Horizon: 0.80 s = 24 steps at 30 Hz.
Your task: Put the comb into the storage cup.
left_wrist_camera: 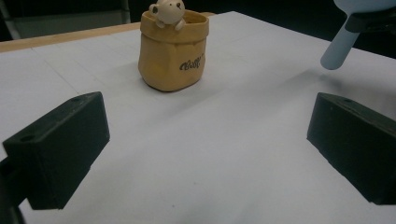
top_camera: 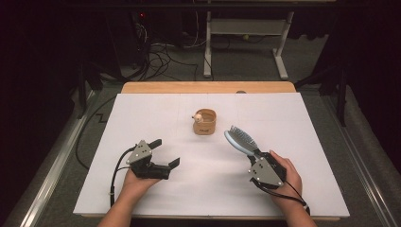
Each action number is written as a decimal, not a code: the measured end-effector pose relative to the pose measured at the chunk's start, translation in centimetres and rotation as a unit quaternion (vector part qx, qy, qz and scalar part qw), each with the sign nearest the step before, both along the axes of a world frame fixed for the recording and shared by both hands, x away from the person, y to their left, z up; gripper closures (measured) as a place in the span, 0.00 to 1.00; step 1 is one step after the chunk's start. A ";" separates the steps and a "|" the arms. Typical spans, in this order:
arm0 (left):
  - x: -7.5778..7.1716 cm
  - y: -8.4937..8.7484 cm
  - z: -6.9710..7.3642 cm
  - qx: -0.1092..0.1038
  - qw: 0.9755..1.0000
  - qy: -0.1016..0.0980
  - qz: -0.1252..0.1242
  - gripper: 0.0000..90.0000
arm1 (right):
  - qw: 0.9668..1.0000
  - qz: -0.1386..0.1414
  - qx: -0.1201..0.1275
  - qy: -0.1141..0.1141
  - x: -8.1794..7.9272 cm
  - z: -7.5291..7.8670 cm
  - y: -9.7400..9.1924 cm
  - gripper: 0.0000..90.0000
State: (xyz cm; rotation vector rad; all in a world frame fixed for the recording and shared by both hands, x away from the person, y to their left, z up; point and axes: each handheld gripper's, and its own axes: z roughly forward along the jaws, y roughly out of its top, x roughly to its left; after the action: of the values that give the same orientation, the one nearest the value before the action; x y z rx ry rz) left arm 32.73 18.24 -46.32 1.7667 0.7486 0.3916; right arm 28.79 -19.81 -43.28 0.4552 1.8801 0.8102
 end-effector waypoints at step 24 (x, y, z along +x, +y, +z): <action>-0.1 -0.1 0.0 0.004 1.000 -0.006 -0.001 0.00 | 0.982 0.000 0.175 0.068 1.0 0.8 -2.9 0.87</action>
State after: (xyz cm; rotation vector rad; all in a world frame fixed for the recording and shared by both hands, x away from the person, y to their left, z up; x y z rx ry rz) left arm 32.62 18.11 -46.34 1.7717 0.7369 0.4042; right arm 29.79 -22.75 -42.44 0.7446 1.8641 1.1406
